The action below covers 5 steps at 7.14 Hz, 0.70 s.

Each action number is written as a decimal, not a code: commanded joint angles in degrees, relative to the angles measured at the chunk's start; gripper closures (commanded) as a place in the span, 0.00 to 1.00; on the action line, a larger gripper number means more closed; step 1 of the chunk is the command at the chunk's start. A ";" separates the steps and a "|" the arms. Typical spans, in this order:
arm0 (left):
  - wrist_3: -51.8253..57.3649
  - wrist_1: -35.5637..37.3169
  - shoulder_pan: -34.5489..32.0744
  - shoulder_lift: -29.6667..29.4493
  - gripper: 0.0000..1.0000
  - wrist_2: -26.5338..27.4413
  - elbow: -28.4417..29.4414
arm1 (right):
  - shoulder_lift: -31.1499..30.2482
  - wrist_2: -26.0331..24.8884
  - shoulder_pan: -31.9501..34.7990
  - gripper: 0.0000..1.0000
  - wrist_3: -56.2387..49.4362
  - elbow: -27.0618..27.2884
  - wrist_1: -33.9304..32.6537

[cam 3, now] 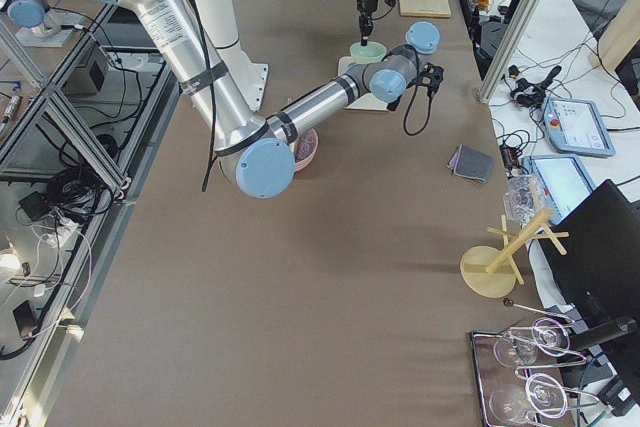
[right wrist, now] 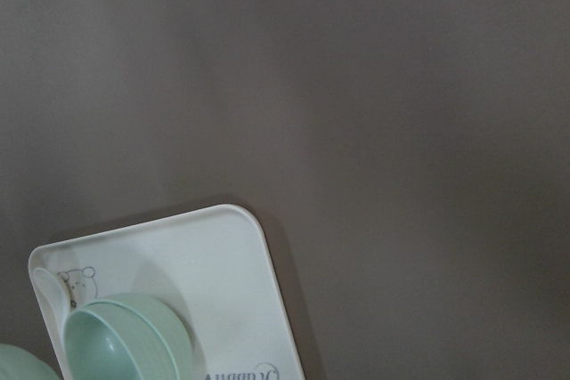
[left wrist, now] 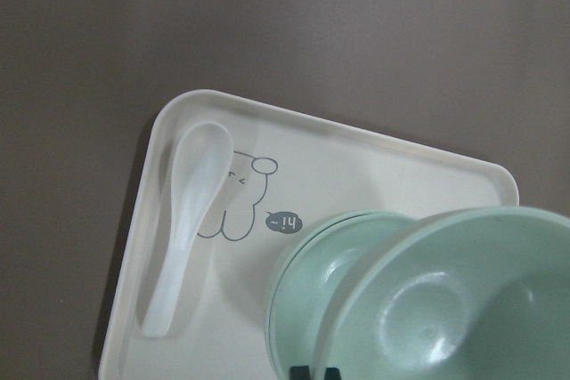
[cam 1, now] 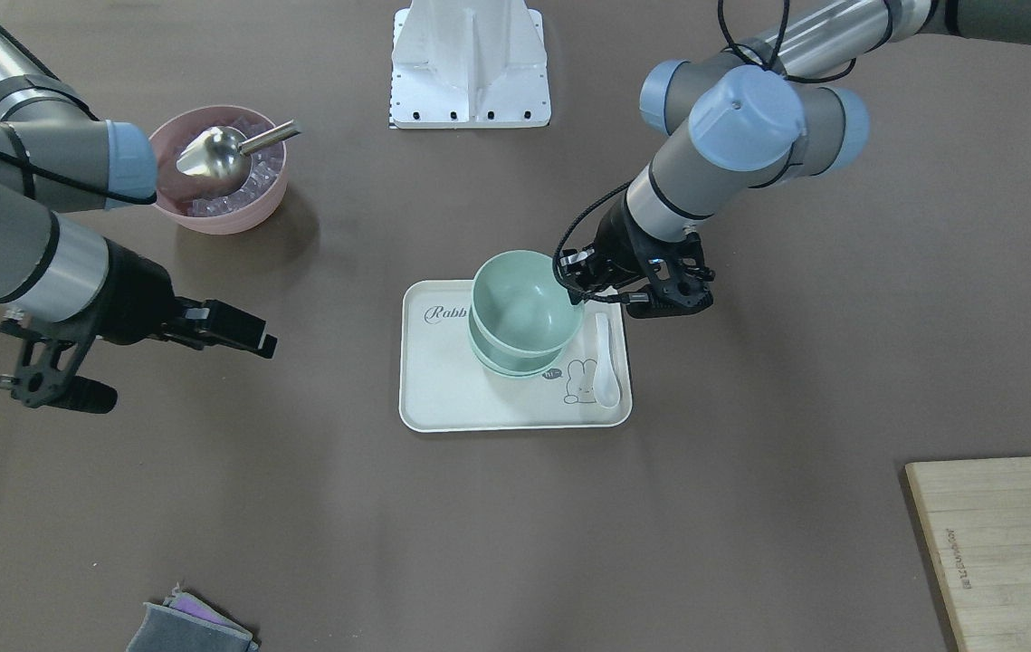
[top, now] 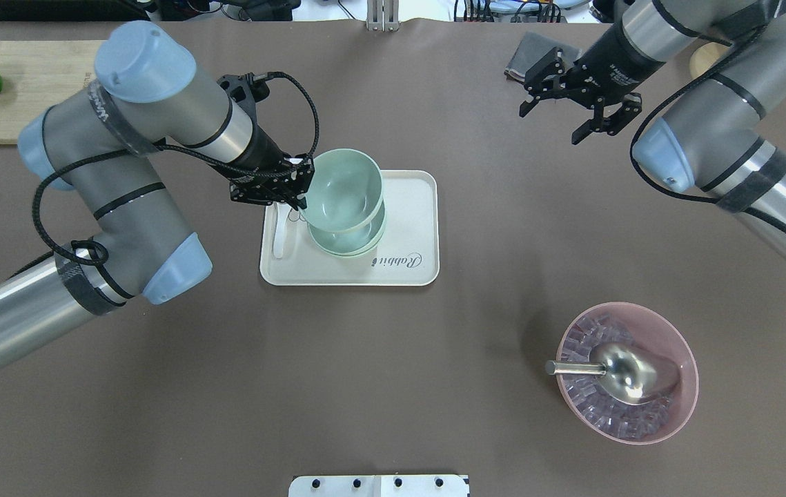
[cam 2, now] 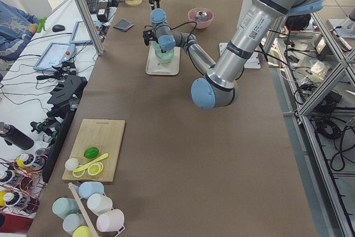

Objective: Stack green bowls together

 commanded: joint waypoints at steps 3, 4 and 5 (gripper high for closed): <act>2.80 -1.46 -4.59 1.15 0.02 -0.27 -0.16 | -3.99 3.46 5.74 0.00 -6.62 -0.65 -0.36; 8.56 -1.28 -8.28 6.30 0.02 -2.64 -3.30 | -5.83 3.47 7.50 0.00 -10.30 -1.09 -0.36; 15.14 -1.28 -12.49 13.14 0.02 -2.84 -8.12 | -8.20 3.47 10.47 0.00 -14.77 -1.01 -0.54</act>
